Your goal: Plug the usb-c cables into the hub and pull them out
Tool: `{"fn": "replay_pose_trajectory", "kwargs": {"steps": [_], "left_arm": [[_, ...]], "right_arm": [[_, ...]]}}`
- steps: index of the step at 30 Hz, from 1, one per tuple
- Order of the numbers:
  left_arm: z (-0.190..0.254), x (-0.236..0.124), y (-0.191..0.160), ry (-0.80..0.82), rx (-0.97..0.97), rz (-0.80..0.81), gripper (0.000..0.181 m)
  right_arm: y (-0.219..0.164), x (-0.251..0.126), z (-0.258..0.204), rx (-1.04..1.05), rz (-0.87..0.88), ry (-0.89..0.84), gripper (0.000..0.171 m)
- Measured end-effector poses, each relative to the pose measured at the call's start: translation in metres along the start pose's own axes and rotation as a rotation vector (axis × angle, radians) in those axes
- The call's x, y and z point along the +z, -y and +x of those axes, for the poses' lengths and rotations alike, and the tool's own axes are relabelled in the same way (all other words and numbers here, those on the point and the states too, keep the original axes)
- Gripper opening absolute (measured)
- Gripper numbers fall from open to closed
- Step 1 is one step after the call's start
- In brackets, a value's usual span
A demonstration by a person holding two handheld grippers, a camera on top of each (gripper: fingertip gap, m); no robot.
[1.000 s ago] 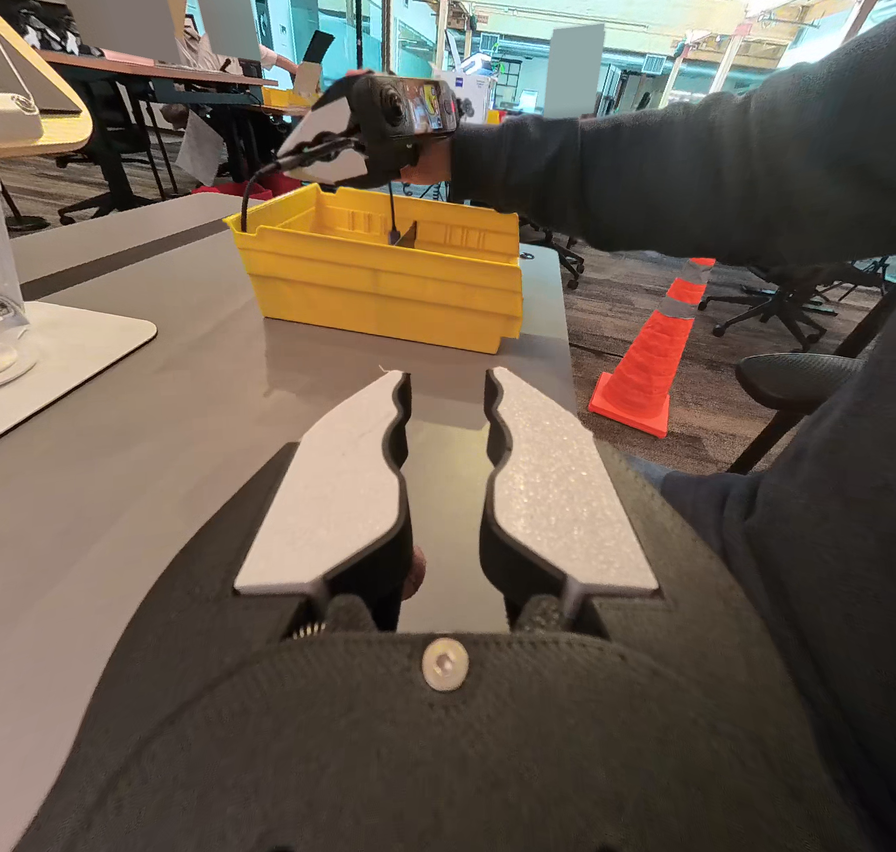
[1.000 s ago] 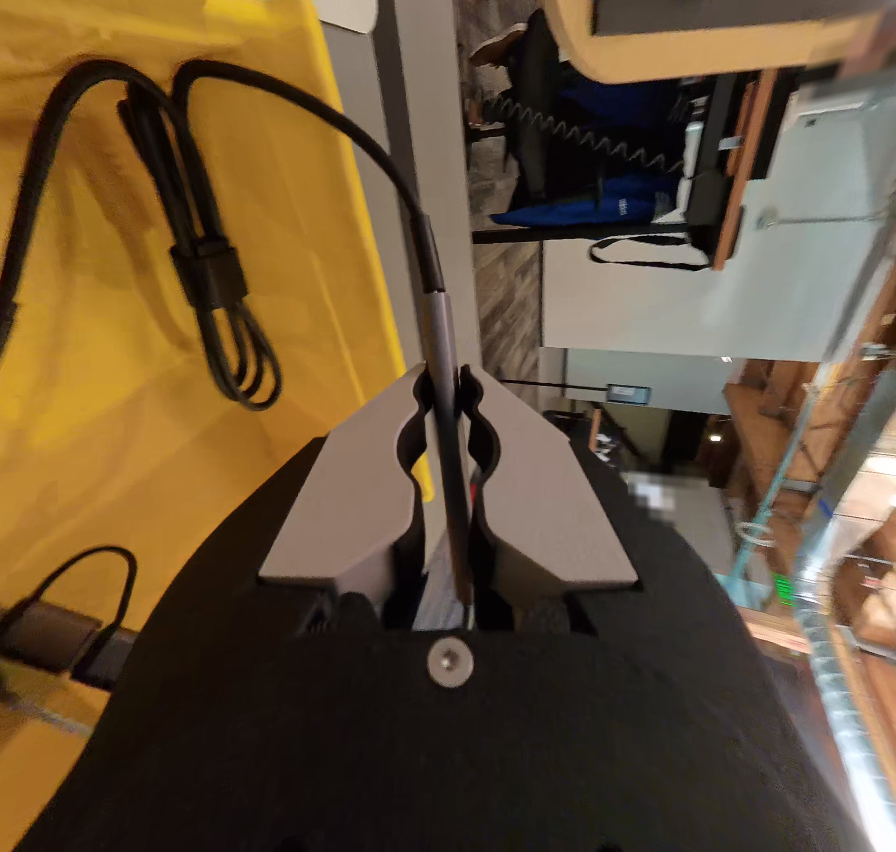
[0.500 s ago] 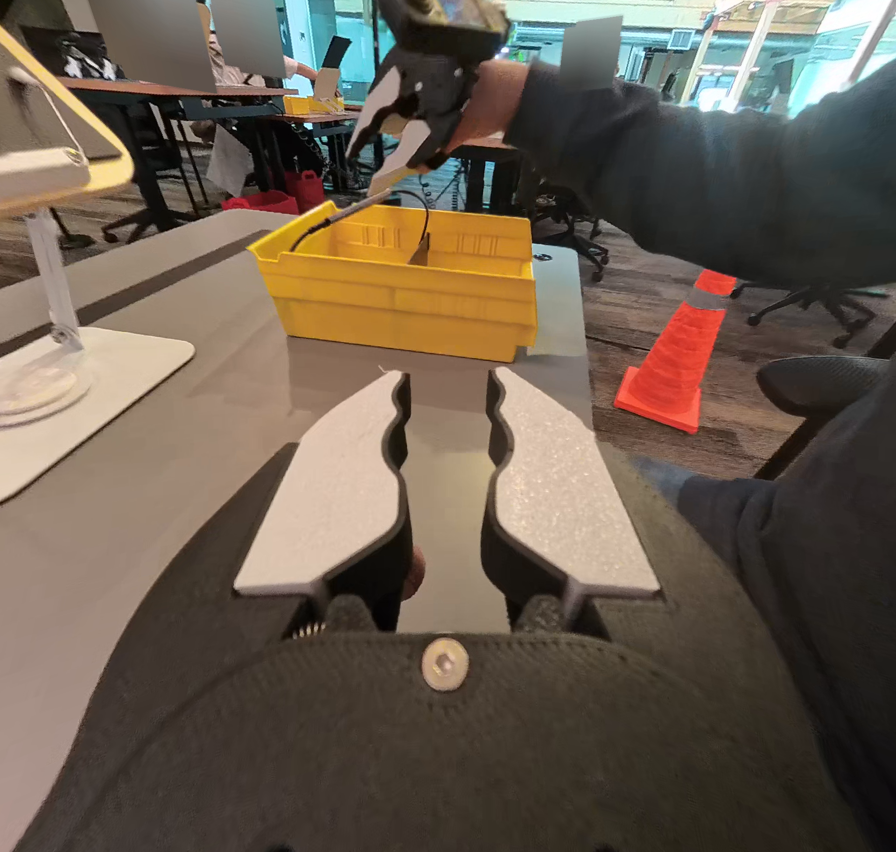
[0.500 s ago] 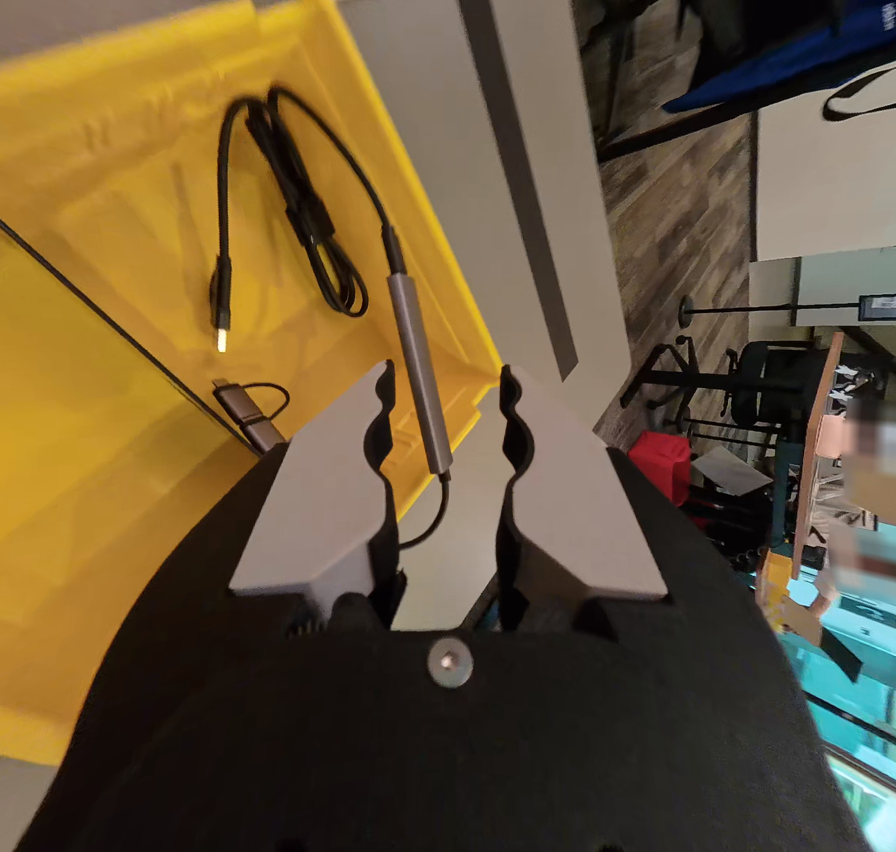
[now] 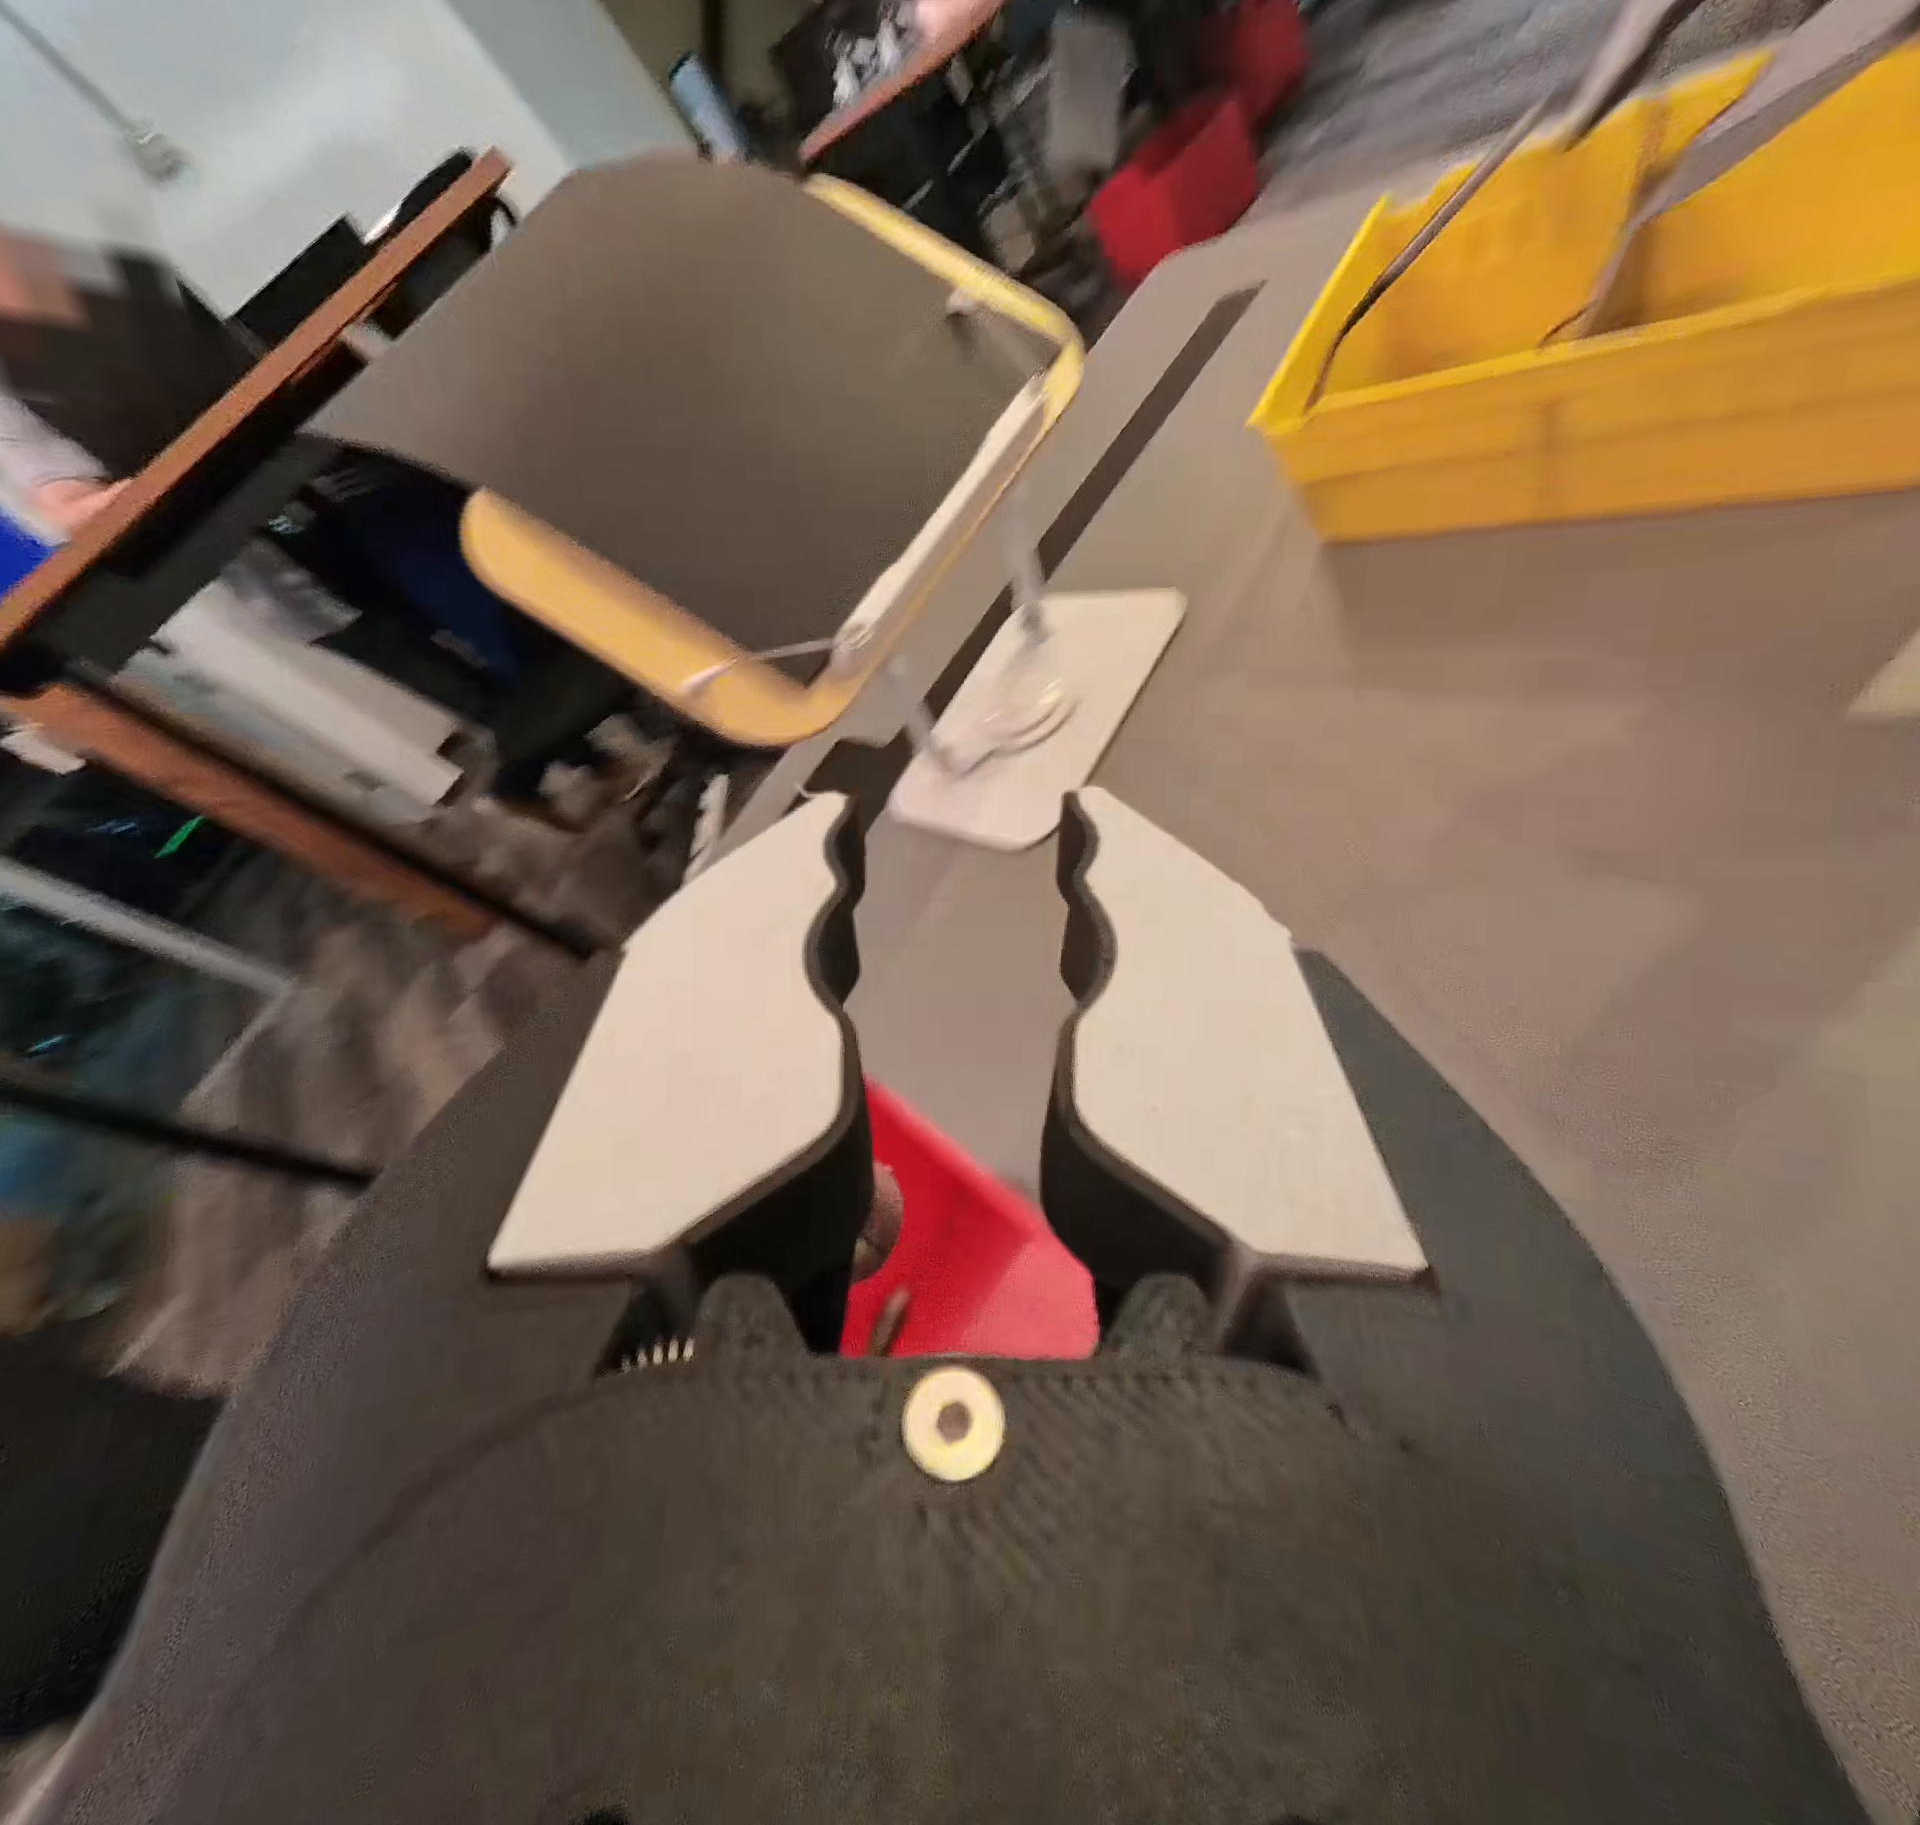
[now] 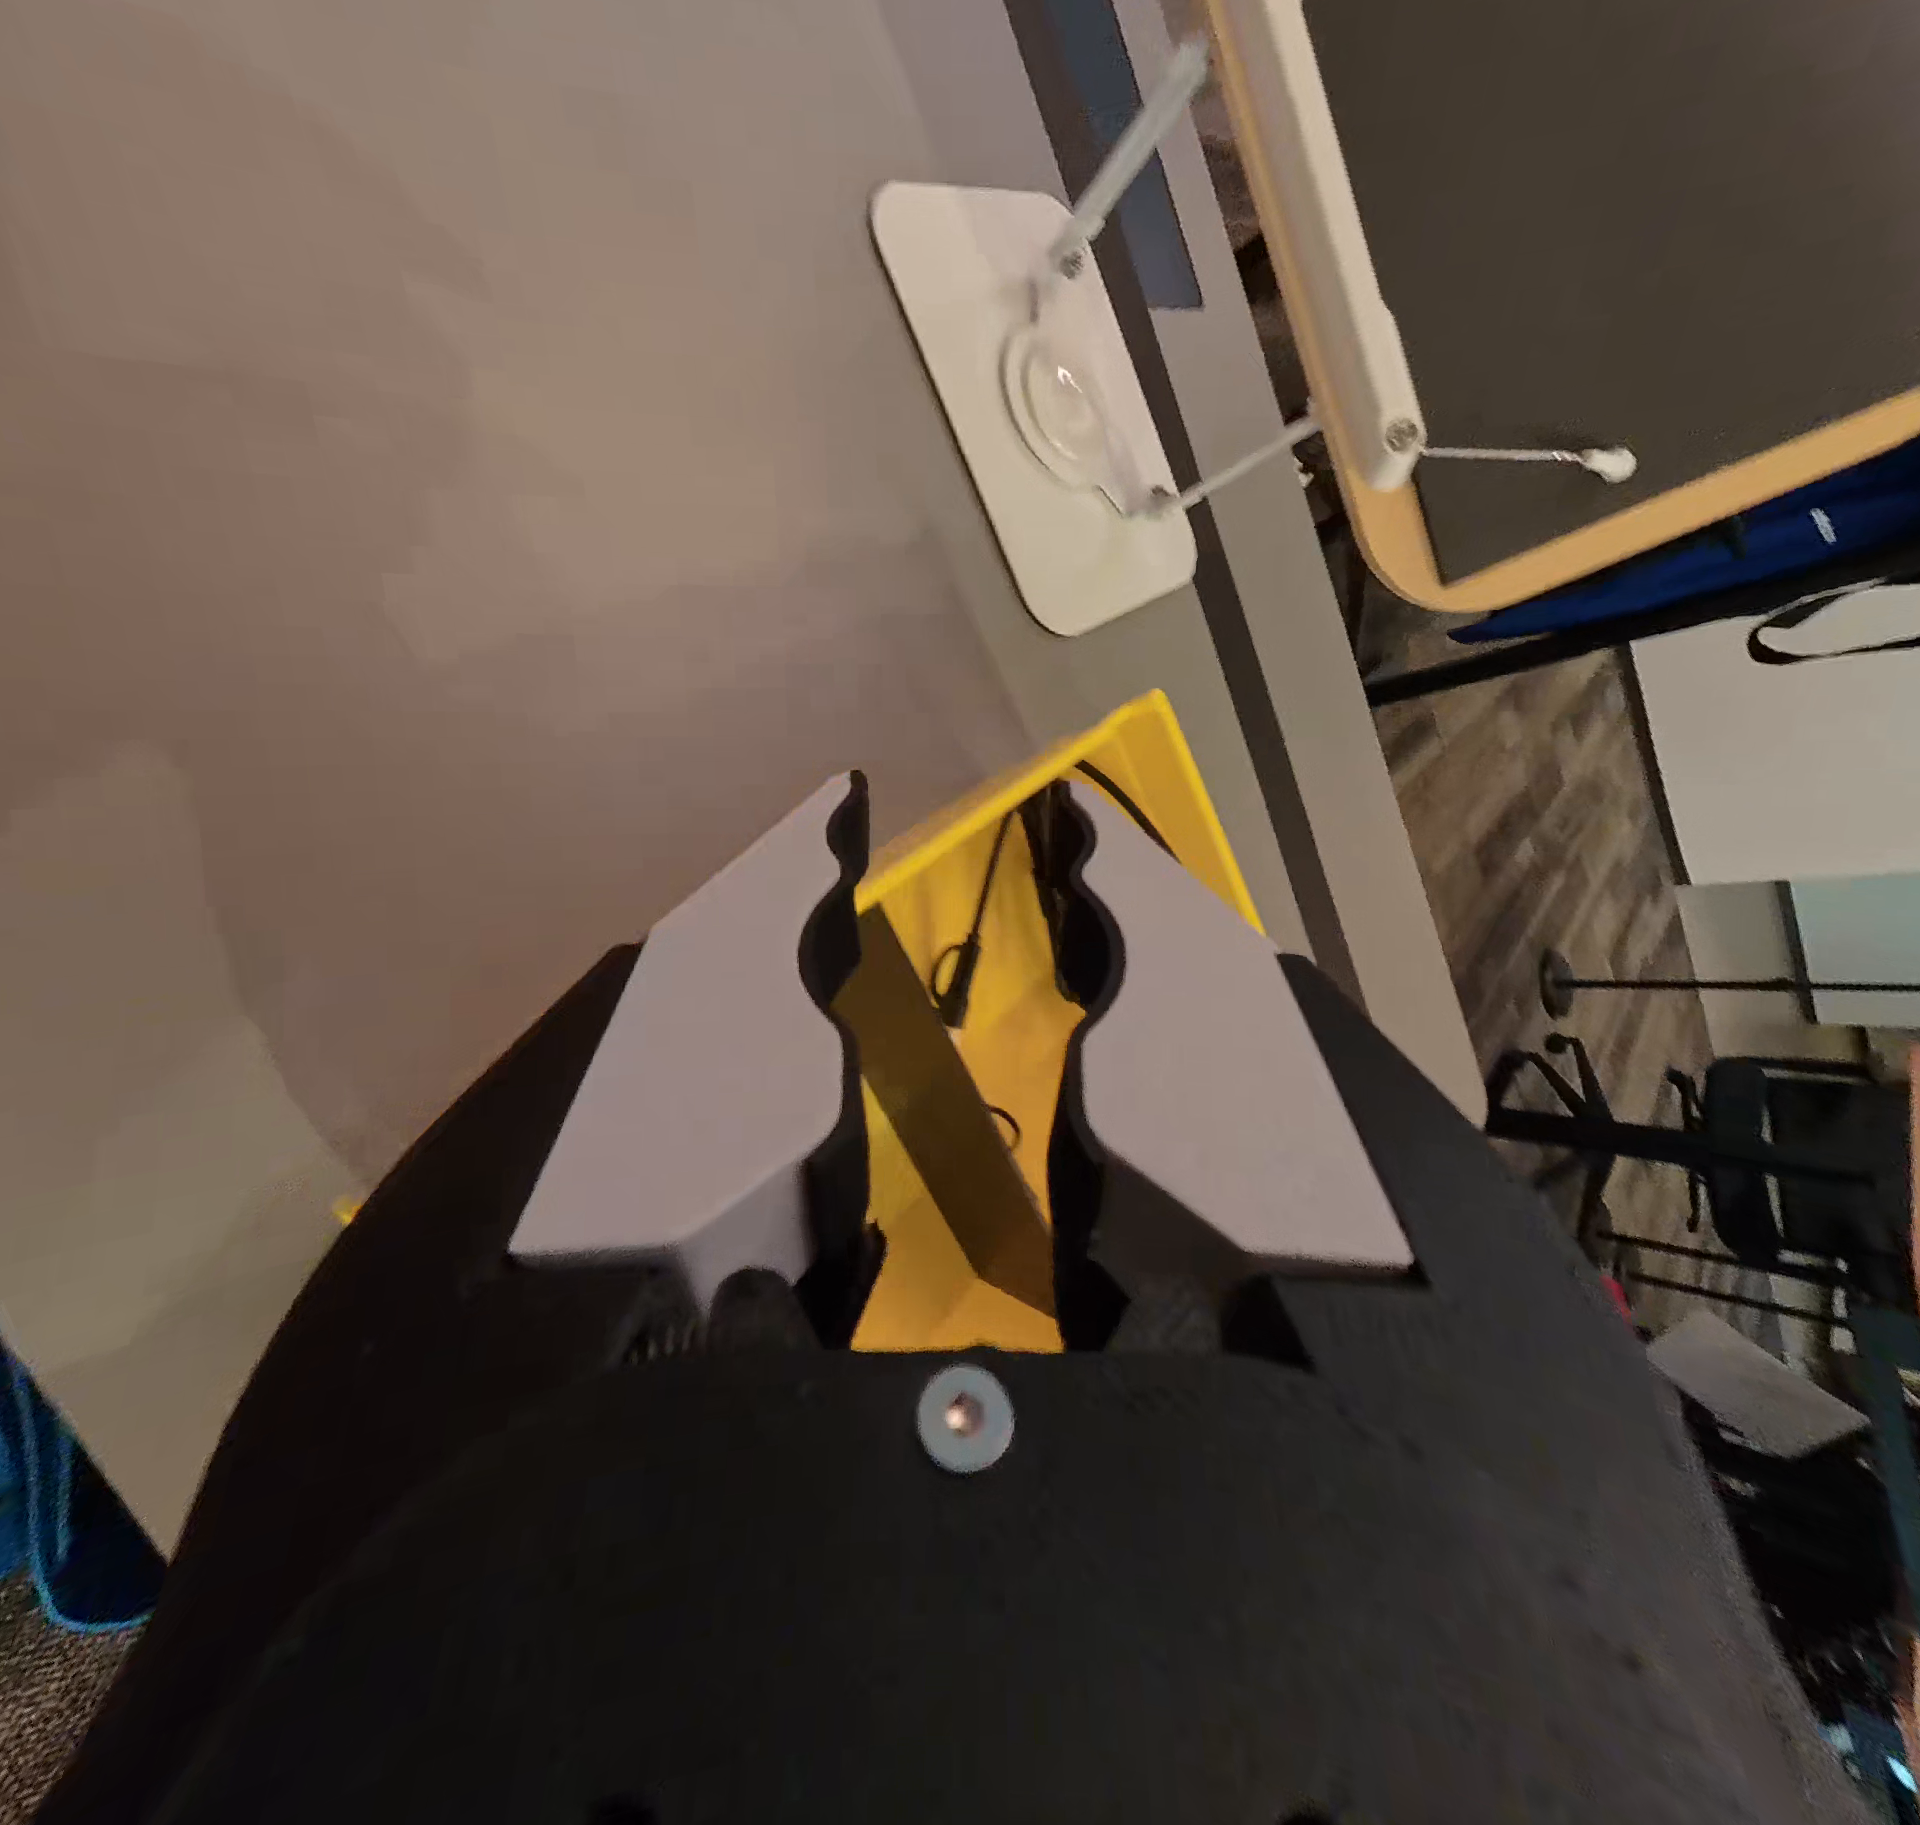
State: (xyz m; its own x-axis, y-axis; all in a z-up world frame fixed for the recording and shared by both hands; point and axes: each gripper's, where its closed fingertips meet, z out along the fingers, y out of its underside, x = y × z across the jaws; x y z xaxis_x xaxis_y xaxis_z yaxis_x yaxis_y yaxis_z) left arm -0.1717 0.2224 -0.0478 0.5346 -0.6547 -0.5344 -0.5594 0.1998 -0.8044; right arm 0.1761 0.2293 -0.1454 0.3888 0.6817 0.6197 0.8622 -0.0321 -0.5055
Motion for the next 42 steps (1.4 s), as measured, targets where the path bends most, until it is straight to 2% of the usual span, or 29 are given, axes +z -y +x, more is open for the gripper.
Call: {"fn": "replay_pose_trajectory", "kwargs": {"steps": [4, 9, 12, 18, 23, 27, 33, 37, 39, 42], "left_arm": [[-0.048, -0.022, -0.041, 0.088, 0.091, -0.240, 0.038], [-0.070, -0.032, -0.109, 0.056, 0.089, -0.458, 0.039], [-0.067, -0.021, -0.158, 0.002, 0.023, -0.564, 0.037], [-0.048, 0.012, -0.270, -0.162, 0.006, -0.883, 0.038], [-0.045, 0.027, -0.327, -0.250, 0.005, -1.055, 0.034], [-0.047, 0.031, -0.352, -0.268, 0.000, -1.155, 0.031], [-0.047, 0.033, -0.341, -0.267, 0.005, -1.109, 0.027], [-0.050, 0.030, -0.358, -0.271, 0.054, -1.190, 0.025], [-0.052, 0.033, -0.364, -0.265, 0.070, -1.222, 0.012], [-0.055, 0.040, -0.366, -0.268, 0.030, -1.228, 0.003]], "right_arm": [[0.023, -0.002, -0.030, -0.025, 0.062, 0.040, 0.030], [0.054, -0.005, -0.058, -0.023, 0.145, 0.080, 0.028], [0.068, -0.003, -0.074, -0.024, 0.186, 0.110, 0.027], [0.080, 0.006, -0.099, -0.049, 0.186, 0.158, 0.027], [0.085, 0.007, -0.111, -0.041, 0.196, 0.190, 0.026], [0.084, 0.009, -0.114, -0.037, 0.192, 0.199, 0.026], [0.085, 0.011, -0.112, -0.015, 0.207, 0.209, 0.025], [0.085, 0.018, -0.116, -0.007, 0.213, 0.232, 0.025], [0.086, 0.021, -0.118, -0.010, 0.211, 0.233, 0.025], [0.087, 0.020, -0.121, -0.009, 0.216, 0.241, 0.025]]}}
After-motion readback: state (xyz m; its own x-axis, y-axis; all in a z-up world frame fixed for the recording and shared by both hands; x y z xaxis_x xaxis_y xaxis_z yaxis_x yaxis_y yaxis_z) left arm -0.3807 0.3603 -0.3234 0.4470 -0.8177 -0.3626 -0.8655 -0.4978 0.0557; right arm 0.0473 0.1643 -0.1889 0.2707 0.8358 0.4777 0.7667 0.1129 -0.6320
